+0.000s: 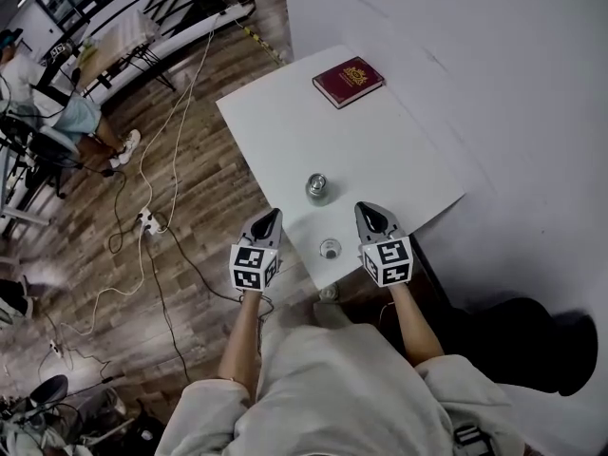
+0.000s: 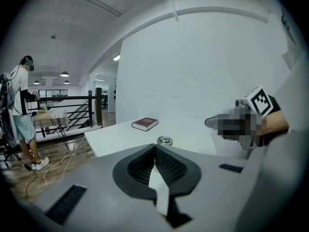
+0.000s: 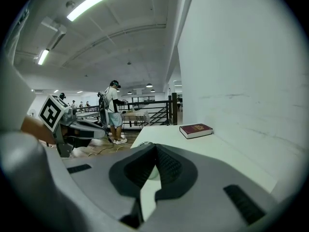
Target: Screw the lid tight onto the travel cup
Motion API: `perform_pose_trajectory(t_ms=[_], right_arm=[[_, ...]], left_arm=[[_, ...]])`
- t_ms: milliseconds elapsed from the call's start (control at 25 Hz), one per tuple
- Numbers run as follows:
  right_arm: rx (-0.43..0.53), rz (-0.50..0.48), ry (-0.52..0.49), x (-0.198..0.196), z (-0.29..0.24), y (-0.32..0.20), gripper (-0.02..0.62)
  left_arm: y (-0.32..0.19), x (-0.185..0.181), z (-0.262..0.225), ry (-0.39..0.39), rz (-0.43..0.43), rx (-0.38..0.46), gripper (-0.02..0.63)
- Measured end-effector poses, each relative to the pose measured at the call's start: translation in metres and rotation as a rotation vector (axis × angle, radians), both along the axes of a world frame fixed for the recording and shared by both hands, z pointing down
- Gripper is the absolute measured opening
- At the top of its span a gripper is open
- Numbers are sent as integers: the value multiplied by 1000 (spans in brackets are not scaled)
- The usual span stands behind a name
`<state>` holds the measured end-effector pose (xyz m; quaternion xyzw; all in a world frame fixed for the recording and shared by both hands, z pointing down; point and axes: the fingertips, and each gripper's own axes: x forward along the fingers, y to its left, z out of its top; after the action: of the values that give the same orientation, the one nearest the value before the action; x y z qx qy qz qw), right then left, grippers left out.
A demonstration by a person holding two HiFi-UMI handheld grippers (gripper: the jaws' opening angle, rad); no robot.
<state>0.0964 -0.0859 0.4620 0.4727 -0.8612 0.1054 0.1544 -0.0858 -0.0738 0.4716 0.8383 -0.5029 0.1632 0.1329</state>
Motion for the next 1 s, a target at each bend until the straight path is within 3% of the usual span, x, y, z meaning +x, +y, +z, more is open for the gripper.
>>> perform_pose_trajectory(t_ms=[600, 1000], right_arm=[[-47, 25, 19, -18, 28, -23, -2], [-79, 22, 34, -19, 55, -29, 0]], left_arm=[[-38, -4, 17, 32, 65, -28, 8], [-50, -13, 44, 29, 58, -63, 8]])
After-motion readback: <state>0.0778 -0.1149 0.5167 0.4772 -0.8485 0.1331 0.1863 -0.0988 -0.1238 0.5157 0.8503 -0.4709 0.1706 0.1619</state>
